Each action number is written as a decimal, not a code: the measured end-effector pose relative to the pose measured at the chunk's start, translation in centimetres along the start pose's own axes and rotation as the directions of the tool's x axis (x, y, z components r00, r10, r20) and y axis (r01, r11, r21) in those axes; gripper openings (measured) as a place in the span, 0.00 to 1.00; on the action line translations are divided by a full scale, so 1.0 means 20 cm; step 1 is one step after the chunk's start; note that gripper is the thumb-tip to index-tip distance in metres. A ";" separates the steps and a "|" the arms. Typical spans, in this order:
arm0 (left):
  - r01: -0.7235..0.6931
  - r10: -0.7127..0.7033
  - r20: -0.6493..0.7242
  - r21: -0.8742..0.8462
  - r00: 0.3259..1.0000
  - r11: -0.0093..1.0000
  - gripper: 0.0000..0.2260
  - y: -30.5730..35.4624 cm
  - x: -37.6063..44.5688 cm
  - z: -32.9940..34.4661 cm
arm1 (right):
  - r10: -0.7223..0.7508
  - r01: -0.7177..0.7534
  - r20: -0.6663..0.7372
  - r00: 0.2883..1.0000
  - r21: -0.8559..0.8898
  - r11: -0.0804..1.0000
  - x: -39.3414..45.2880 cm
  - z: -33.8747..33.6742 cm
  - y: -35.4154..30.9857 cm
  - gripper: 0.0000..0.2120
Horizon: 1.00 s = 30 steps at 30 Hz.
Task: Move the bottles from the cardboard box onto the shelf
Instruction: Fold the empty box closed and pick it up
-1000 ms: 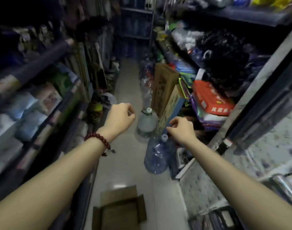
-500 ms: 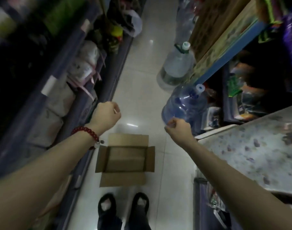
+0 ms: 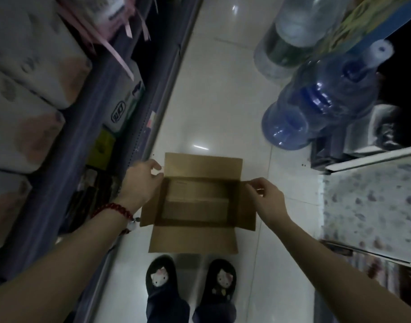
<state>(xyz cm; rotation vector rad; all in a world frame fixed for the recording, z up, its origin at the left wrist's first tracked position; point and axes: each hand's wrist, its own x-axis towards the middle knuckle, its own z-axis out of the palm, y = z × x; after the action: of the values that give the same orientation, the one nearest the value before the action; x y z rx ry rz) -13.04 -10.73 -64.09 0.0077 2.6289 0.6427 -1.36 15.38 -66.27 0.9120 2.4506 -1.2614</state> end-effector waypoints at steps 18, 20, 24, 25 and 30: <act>0.143 -0.149 0.011 -0.359 0.989 0.922 0.16 -0.47 0.07 0.61 | 0.034 -0.019 -0.134 0.990 0.112 0.994 0.20 0.51 0.53 0.32; 0.138 -0.113 0.080 -0.534 0.990 0.834 0.14 -0.41 0.02 0.64 | -0.034 0.044 -0.075 0.997 0.146 0.988 0.17 0.56 0.49 0.30; 0.241 -0.119 0.233 -0.618 0.965 0.749 0.23 -0.34 0.02 0.73 | -0.023 0.001 0.105 0.994 0.202 0.979 0.17 0.65 0.45 0.22; 0.282 -0.150 0.259 -0.611 0.954 0.740 0.25 -0.34 0.04 0.76 | -0.018 -0.008 0.131 0.991 0.193 0.981 0.18 0.68 0.46 0.17; 0.331 -0.170 0.312 -0.589 0.935 0.737 0.26 -0.38 0.10 0.94 | -0.057 0.063 0.231 0.971 -0.018 0.998 0.26 0.81 0.60 0.26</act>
<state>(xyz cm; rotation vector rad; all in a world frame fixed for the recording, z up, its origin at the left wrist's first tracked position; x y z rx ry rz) -6.33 -9.05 -83.22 -0.4437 2.0076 1.3069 0.94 9.79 -86.22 0.6482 2.3211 -1.2750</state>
